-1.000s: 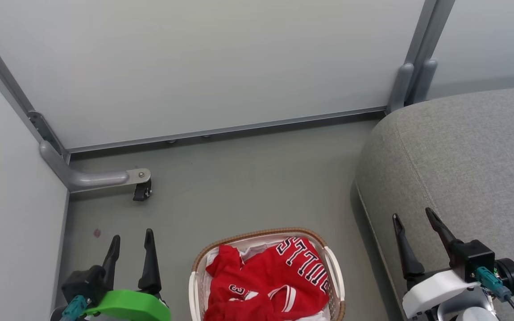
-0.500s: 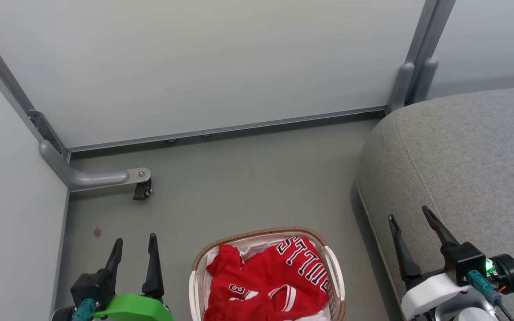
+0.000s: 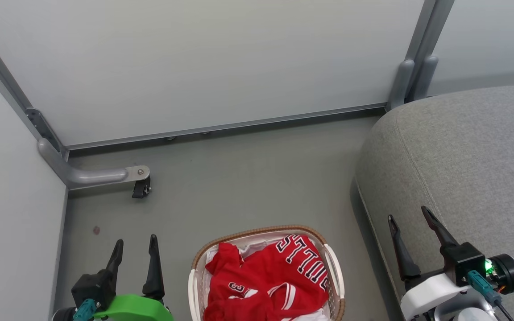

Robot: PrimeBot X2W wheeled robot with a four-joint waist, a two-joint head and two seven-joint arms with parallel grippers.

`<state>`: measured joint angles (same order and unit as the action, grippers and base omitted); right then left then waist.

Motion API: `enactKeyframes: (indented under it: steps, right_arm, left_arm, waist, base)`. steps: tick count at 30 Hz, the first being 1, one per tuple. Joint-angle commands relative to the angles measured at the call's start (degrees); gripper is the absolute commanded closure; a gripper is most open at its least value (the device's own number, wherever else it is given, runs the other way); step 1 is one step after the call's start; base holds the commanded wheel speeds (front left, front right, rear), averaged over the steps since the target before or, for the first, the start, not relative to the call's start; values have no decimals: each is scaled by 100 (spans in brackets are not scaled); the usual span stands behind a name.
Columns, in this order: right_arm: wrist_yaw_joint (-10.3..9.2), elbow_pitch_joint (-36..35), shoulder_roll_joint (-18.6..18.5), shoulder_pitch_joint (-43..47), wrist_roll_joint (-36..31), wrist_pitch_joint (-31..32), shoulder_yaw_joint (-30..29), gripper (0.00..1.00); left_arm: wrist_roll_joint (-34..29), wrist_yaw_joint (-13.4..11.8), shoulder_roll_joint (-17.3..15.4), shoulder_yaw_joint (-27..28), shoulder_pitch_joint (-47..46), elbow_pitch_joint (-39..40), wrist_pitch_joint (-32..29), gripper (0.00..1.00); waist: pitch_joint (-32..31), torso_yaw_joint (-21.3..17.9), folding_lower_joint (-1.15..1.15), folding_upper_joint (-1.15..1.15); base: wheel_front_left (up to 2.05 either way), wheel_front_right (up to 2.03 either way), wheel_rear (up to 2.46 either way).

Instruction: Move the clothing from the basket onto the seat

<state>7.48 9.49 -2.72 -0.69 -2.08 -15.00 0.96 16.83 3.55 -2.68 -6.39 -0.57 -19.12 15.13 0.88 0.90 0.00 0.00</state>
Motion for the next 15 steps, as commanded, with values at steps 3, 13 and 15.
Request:
enactKeyframes:
  steps: [3,13,15]
  right_arm:
    - [2,-56,-30,-4,20,-28,17,0]
    - [1,-188,-30,-282,15,-28,51,0]
    - [1,-216,-30,-382,9,-28,49,0]
  left_arm:
    - [-24,29,-38,-11,-20,-14,4,0]
    - [-236,97,-36,-139,-348,-266,3,0]
    - [-358,123,-36,-213,-502,-497,4,0]
  waist:
    - [37,-12,0,0]
    - [579,-156,0,0]
    - [772,-198,0,0]
  base:
    - [0,0,0]
    - [0,0,0]
    - [0,0,0]
